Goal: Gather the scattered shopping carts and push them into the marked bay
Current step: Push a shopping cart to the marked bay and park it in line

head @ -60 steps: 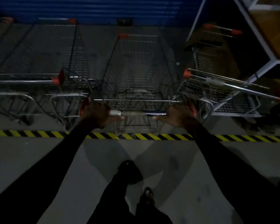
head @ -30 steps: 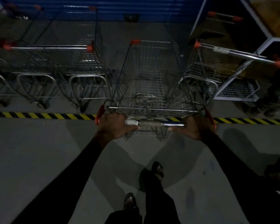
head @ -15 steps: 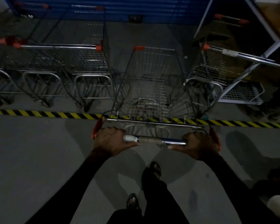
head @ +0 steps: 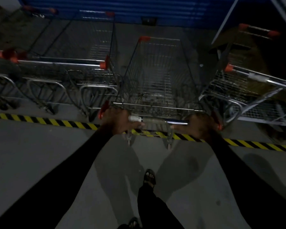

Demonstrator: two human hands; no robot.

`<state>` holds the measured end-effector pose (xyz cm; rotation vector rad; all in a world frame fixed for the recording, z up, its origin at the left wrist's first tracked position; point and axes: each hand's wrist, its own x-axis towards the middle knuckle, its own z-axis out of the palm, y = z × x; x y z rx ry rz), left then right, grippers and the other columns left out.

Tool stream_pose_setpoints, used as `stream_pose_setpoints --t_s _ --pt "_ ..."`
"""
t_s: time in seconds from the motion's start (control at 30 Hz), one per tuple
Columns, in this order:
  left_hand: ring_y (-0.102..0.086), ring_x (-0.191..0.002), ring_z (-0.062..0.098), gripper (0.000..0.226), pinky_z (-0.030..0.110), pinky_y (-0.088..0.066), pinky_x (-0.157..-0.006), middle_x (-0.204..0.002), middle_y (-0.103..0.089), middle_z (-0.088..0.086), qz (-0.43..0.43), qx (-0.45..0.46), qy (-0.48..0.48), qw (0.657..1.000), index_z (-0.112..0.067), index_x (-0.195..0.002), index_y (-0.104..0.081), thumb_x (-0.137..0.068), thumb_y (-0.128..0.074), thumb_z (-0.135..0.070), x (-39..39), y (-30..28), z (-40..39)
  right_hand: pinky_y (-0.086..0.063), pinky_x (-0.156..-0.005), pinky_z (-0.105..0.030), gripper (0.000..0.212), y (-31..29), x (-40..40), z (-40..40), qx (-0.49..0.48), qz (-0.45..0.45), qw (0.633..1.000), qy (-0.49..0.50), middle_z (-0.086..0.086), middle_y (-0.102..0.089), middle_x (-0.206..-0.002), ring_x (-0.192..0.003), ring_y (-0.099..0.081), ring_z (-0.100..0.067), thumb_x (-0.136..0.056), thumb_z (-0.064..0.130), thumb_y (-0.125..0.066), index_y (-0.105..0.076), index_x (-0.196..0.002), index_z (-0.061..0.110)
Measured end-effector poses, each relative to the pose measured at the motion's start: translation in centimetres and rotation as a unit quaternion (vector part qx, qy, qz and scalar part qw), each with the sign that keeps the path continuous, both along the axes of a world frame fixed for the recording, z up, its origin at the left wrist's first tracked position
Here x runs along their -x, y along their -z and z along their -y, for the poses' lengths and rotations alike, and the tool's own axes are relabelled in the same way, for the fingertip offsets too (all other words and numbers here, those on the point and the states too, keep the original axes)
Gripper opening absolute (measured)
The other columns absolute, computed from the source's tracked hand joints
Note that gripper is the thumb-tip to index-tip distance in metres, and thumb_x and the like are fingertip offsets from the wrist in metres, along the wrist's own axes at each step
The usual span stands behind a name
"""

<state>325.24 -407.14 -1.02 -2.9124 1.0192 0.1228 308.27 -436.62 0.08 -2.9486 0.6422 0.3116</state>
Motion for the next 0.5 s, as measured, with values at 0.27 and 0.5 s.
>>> stream_pose_setpoints --t_s 0.27,0.5 --pt "-0.073 -0.098 0.025 0.094 0.049 -0.040 -0.113 -0.090 -0.079 0.000 -0.020 -0.027 0.034 0.999 -0.037 -0.093 -0.080 -0.072 -0.024 -0.109 -9.9 -0.1 5.5 -0.056 -0.071 -0.031 0.102 -1.9 -9.4 4.5 -0.074 -0.021 0.996 0.036 0.005 -0.068 -0.059 -0.065 -0.067 -0.012 -0.053 0.115 -0.036 -0.076 -0.061 0.021" --pt "-0.073 -0.094 0.023 0.098 0.032 -0.053 -0.075 -0.089 -0.077 0.001 -0.066 0.007 0.033 0.997 -0.035 -0.093 -0.081 -0.067 -0.025 -0.111 -15.8 -0.3 8.1 -0.052 -0.074 -0.032 0.101 -3.5 -14.3 5.7 -0.095 -0.037 0.993 0.067 -0.006 -0.073 -0.077 -0.080 -0.071 -0.022 -0.055 0.108 -0.042 -0.072 -0.081 0.015"
